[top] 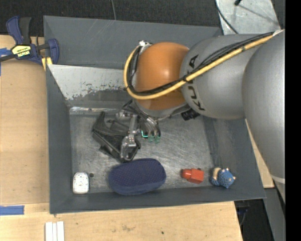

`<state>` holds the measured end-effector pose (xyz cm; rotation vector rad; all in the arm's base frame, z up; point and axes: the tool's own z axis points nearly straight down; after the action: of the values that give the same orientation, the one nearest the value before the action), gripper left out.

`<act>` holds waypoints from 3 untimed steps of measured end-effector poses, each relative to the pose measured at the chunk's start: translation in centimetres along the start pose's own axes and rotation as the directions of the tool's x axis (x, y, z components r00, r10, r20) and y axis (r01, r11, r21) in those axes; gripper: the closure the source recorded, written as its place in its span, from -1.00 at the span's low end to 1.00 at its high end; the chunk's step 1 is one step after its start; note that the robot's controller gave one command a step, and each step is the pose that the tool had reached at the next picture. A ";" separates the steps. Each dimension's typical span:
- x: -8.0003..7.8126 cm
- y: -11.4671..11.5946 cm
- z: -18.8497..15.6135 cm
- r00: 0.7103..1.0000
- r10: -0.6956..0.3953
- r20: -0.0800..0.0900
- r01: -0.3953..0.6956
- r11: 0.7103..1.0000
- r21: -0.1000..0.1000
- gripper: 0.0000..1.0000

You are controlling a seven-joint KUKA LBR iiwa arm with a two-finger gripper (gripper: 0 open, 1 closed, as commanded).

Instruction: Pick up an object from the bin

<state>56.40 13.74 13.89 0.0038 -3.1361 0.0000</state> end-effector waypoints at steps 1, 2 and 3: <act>-1.7 0.4 2.5 0.999 -0.035 0.013 0.035 0.999 -0.003 -1.00; -2.2 0.6 2.9 0.998 -0.064 0.003 0.064 0.998 -0.005 -1.00; -2.2 0.5 3.0 0.998 -0.065 0.001 0.065 0.998 -0.004 -1.00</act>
Offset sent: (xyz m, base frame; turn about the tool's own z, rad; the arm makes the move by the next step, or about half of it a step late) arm 0.0239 0.0055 -0.0689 -0.0512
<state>58.62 14.28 10.87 0.1058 -3.1350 -0.0070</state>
